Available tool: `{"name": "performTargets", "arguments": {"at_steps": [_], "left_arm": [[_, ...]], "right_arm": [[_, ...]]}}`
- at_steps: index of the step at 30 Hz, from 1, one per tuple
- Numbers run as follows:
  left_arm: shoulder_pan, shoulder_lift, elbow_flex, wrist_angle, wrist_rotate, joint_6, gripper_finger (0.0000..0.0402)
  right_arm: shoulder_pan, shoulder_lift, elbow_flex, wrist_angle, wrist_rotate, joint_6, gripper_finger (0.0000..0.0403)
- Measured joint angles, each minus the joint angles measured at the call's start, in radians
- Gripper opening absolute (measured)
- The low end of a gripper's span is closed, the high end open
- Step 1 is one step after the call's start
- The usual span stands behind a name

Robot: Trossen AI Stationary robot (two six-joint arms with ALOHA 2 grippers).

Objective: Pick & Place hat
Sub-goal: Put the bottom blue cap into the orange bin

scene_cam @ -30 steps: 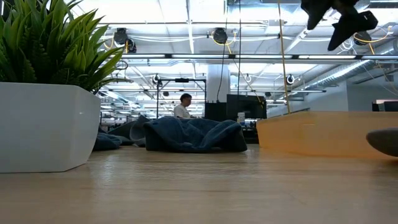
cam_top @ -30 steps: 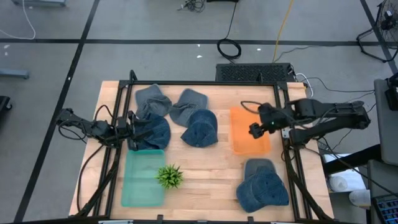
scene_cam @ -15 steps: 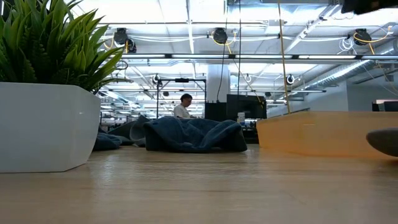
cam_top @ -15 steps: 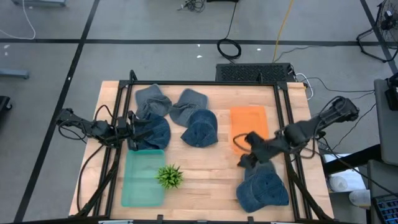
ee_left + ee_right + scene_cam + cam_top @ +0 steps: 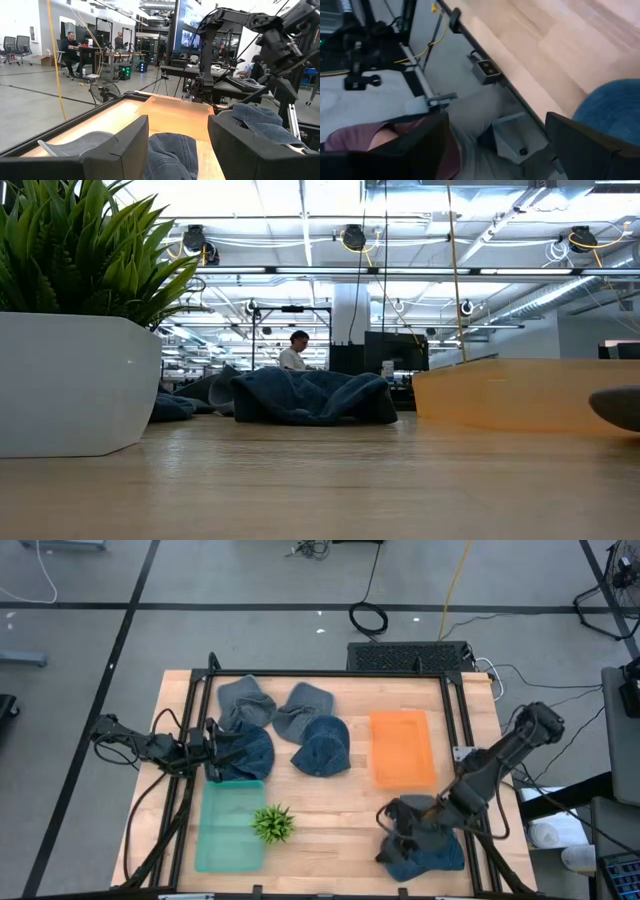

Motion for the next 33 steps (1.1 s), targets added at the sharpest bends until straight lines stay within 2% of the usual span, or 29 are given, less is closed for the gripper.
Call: {"name": "performTargets", "arguments": {"at_steps": [4, 9, 14, 19, 24, 30, 33], "left_arm": [[0.000, 0.000, 0.000, 0.000, 0.000, 0.000, 0.0214], [0.000, 0.000, 0.000, 0.000, 0.000, 0.000, 0.0214], [0.000, 0.000, 0.000, 0.000, 0.000, 0.000, 0.0214], [0.000, 0.000, 0.000, 0.000, 0.000, 0.000, 0.0214], [0.000, 0.000, 0.000, 0.000, 0.000, 0.000, 0.0214], [0.000, 0.000, 0.000, 0.000, 0.000, 0.000, 0.0214], [0.000, 0.000, 0.000, 0.000, 0.000, 0.000, 0.0214]], "right_arm": [[0.038, 0.008, 0.001, -0.110, 0.072, 0.035, 0.0318], [0.079, 0.007, 0.092, -0.410, 0.104, 0.031, 0.0318], [0.096, 0.006, 0.188, -0.689, 0.103, -0.025, 0.0318], [0.108, 0.007, 0.196, -0.880, 0.097, -0.056, 0.0318], [0.115, 0.015, 0.173, -0.976, 0.105, -0.056, 0.0318], [0.128, 0.016, 0.076, -0.947, 0.093, -0.037, 0.0318], [0.128, 0.016, 0.049, -0.940, 0.048, -0.045, 0.0318]]}}
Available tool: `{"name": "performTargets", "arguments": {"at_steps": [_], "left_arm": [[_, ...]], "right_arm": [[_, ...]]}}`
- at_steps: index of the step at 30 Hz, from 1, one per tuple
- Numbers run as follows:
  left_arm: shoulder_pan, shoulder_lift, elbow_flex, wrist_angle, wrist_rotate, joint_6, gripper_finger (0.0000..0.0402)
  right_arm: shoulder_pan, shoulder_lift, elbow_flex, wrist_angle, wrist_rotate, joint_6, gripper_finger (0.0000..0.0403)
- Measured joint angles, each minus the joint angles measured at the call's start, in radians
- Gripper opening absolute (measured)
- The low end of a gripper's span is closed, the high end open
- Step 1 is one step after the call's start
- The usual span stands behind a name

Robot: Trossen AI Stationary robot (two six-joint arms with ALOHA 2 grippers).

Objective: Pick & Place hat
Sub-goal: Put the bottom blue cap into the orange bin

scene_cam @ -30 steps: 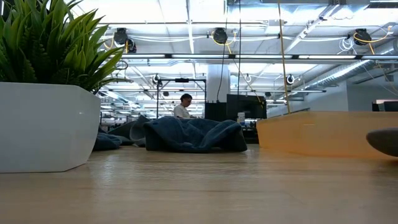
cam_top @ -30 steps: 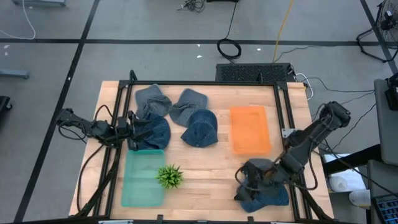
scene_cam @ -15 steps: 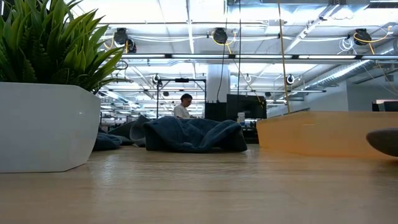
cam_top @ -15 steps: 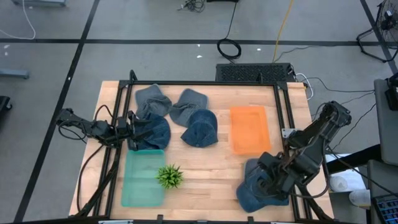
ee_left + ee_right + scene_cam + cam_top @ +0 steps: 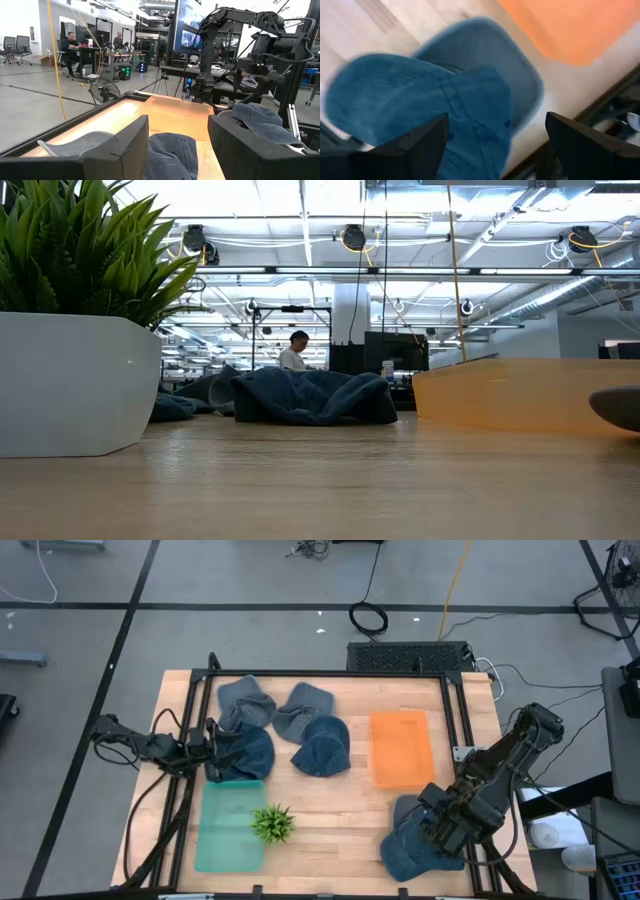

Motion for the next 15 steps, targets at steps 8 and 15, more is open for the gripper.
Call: {"name": "performTargets", "arguments": {"at_steps": [8, 15], "left_arm": [[0.000, 0.000, 0.000, 0.000, 0.000, 0.000, 0.0214], [0.000, 0.000, 0.000, 0.000, 0.000, 0.000, 0.0214]], "right_arm": [[0.027, -0.005, -0.063, 0.005, -0.057, -0.099, 0.0318], [0.025, -0.048, -0.206, 0.249, -0.082, -0.187, 0.0318]]}}
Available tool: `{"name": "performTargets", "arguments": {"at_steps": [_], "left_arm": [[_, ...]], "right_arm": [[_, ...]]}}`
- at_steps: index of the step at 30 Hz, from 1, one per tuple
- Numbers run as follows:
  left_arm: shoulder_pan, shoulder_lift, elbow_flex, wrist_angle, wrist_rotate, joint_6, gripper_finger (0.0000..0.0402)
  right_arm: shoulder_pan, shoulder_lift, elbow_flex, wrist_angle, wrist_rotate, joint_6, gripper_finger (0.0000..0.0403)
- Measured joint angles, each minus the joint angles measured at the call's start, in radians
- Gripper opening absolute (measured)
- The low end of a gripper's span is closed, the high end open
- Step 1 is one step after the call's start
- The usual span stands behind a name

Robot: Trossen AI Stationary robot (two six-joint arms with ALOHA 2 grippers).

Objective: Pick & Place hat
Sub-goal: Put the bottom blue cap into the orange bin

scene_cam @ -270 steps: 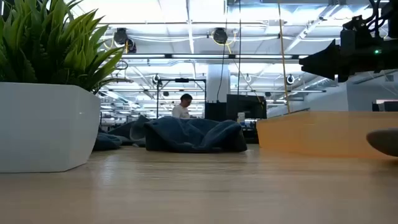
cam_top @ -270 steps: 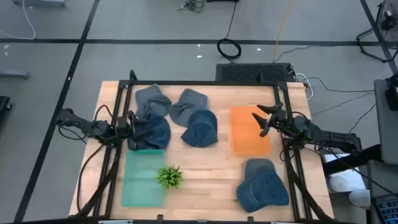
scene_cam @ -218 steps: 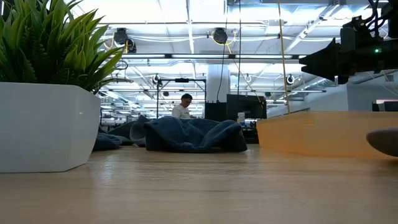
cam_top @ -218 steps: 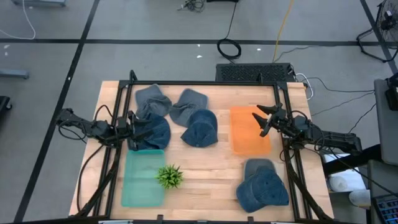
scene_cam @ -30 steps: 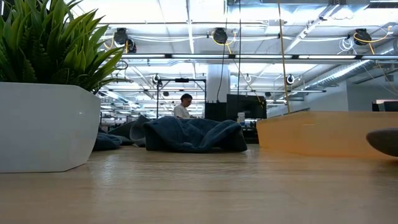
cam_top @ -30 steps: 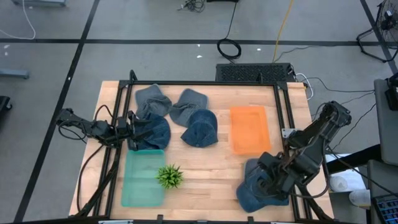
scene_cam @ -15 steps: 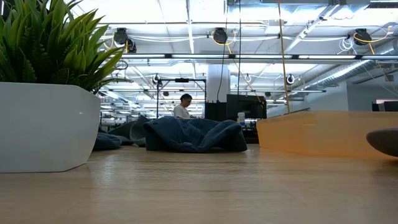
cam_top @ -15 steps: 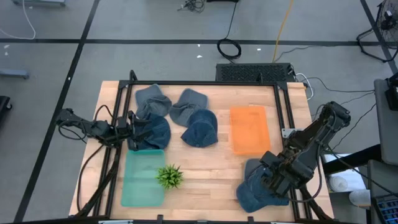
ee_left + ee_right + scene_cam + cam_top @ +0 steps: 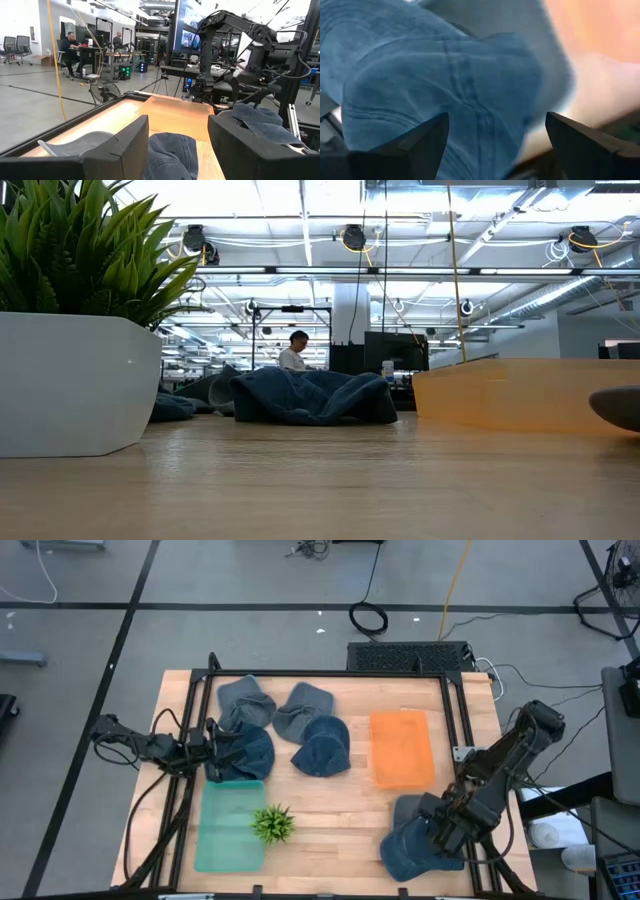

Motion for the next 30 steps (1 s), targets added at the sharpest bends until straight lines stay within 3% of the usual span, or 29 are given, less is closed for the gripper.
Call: {"name": "performTargets", "arguments": {"at_steps": [6, 15, 20, 27, 30], "left_arm": [[0.000, 0.000, 0.000, 0.000, 0.000, 0.000, 0.0214], [0.000, 0.000, 0.000, 0.000, 0.000, 0.000, 0.0214], [0.000, 0.000, 0.000, 0.000, 0.000, 0.000, 0.0214], [0.000, 0.000, 0.000, 0.000, 0.000, 0.000, 0.0214], [0.000, 0.000, 0.000, 0.000, 0.000, 0.000, 0.0214]], "right_arm": [[-0.002, -0.032, -0.137, 0.133, -0.053, 0.006, 0.0318], [-0.009, -0.049, -0.157, 0.163, -0.098, 0.000, 0.0303], [-0.008, -0.049, -0.157, 0.183, -0.099, -0.024, 0.0224], [-0.008, -0.049, -0.157, 0.184, -0.076, -0.075, 0.0030], [-0.012, -0.049, -0.156, 0.185, -0.072, -0.081, 0.0008]]}}
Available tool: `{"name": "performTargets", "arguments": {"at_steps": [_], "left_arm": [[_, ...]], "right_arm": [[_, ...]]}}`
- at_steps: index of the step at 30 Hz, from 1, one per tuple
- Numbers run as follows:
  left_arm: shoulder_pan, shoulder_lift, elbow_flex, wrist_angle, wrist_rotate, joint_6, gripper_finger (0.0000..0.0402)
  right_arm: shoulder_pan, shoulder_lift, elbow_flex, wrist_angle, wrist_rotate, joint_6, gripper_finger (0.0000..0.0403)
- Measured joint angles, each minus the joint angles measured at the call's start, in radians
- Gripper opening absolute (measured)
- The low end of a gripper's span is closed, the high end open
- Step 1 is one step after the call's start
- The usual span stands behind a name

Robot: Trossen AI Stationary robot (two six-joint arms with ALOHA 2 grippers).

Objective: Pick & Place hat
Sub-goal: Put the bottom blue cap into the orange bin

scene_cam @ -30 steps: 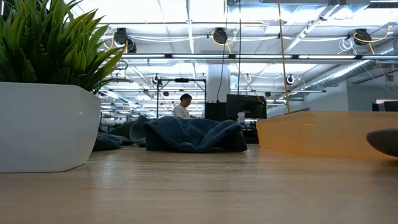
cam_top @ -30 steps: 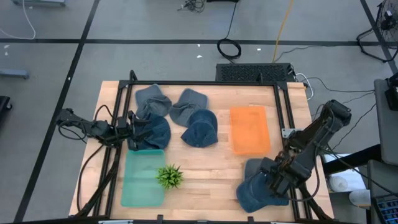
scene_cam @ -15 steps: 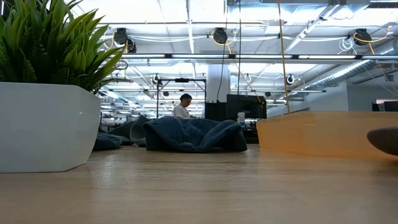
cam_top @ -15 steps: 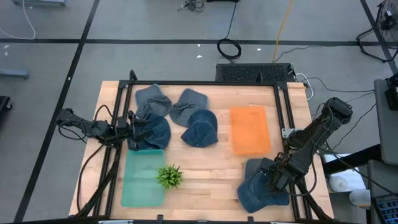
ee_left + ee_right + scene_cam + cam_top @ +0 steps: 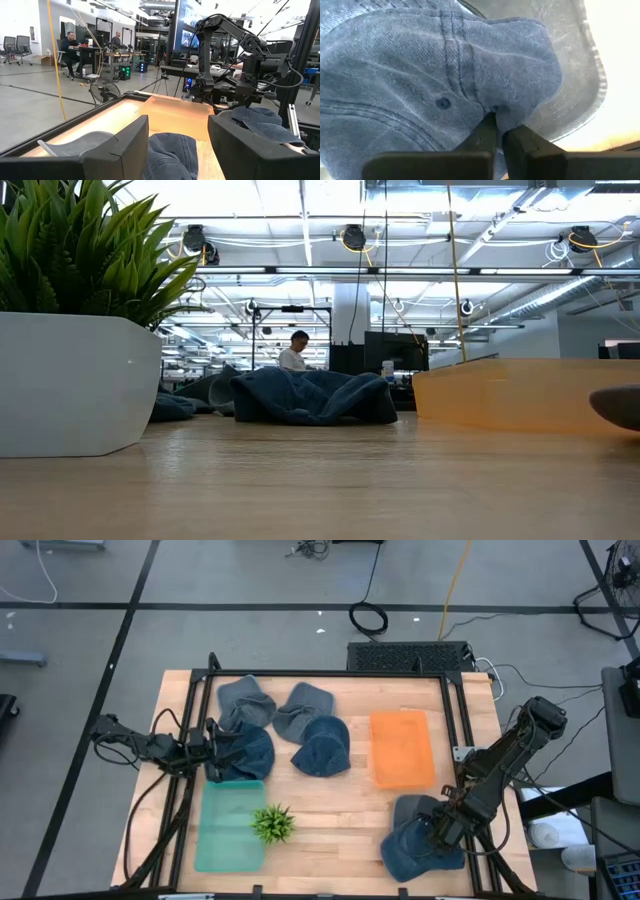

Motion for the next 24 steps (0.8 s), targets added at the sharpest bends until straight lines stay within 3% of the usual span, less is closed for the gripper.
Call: {"name": "performTargets", "arguments": {"at_steps": [10, 14, 17, 24], "left_arm": [[0.000, 0.000, 0.000, 0.000, 0.000, 0.000, 0.0214], [0.000, 0.000, 0.000, 0.000, 0.000, 0.000, 0.0214], [0.000, 0.000, 0.000, 0.000, 0.000, 0.000, 0.0214], [0.000, 0.000, 0.000, 0.000, 0.000, 0.000, 0.0214]], "right_arm": [[-0.053, -0.081, 0.149, -0.001, 0.008, -0.013, 0.0001], [-0.068, -0.144, 0.206, 0.005, 0.079, -0.034, 0.0001], [-0.078, -0.198, 0.233, 0.016, 0.188, -0.098, 0.0000], [-0.083, -0.326, 0.244, 0.018, 0.582, -0.246, 0.0000]]}}
